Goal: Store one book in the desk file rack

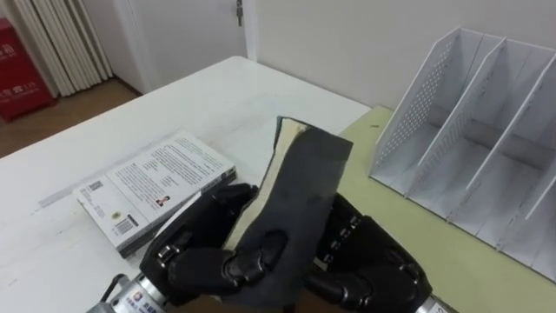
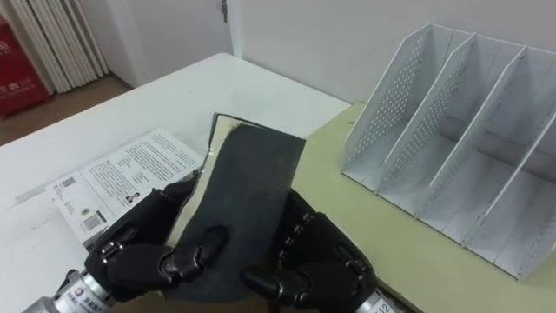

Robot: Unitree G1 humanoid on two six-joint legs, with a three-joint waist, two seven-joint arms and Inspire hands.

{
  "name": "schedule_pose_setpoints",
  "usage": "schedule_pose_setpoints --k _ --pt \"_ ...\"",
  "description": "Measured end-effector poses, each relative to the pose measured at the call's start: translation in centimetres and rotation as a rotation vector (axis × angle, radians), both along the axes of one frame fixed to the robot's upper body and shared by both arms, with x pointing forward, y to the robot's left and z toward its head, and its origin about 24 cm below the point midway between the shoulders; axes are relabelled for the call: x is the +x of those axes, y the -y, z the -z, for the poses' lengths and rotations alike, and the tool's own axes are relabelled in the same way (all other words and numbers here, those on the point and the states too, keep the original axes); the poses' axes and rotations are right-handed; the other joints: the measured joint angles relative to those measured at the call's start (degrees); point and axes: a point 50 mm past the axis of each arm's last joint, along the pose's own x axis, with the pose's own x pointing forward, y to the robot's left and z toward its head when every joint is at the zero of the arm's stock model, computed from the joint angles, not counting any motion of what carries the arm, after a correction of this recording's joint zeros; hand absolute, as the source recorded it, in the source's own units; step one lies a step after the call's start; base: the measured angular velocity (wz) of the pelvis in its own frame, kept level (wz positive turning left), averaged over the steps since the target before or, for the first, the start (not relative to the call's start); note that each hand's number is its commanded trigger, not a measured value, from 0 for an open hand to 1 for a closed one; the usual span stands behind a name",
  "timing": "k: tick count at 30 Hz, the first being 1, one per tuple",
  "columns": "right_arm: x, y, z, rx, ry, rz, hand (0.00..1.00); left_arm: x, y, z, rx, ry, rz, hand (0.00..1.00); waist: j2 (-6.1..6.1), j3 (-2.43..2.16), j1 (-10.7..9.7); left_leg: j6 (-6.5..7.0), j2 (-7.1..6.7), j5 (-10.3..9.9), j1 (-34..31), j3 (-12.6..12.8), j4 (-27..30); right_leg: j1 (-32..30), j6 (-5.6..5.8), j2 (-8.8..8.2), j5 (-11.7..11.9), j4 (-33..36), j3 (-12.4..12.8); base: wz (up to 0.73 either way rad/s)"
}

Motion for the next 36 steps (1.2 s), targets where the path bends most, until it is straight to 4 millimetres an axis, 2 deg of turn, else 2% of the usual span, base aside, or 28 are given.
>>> schedule_pose_setpoints --k 8,14,22,33,36 --pt "0.0 0.4 -0.7 -0.006 0.007 -0.026 0.0 0.1 -0.2 -0.1 -0.025 -0.003 0.018 1.0 0.46 -0.19 0.09 0.0 0.03 0.0 -0.12 0.21 -0.1 -0.4 0.0 0.12 0.0 0.08 0.38 -0.01" --pt "-0.1 0.5 -0.4 -0.036 -0.016 -0.041 0.0 -0.1 -0.3 0.6 -0.033 -0.045 0.035 1.0 0.41 -0.07 0.11 -0.01 0.12 0.0 0.04 0.43 -0.38 -0.36 0.0 0.22 0.0 0.08 0.63 -0.01" --pt "-0.5 0.5 0.1 -0.047 -0.063 -0.068 0.0 -0.4 -1.1 2.3 -0.095 -0.149 0.042 1.0 0.0 0.11 1.11 -0.11 0.53 -0.04 -1.34 0.85 0.32 -2.07 -0.04 0.34 -0.04 1.25 0.62 -0.01" --pt "-0.6 0.6 0.2 -0.054 -0.081 -0.083 0.0 -0.4 -1.5 2.7 -0.113 -0.186 0.053 1.0 0.13 0.08 1.34 -0.14 0.62 -0.17 -2.07 0.94 1.22 -2.74 -0.09 -0.04 -0.1 2.13 0.35 0.0" --pt "-0.6 0.5 0.2 -0.052 -0.086 -0.089 0.0 -0.4 -1.7 2.8 -0.107 -0.194 0.055 1.0 0.21 0.03 1.4 -0.14 0.61 -0.17 -2.08 1.13 1.23 -2.77 -0.22 0.02 -0.19 2.19 0.98 -0.04"
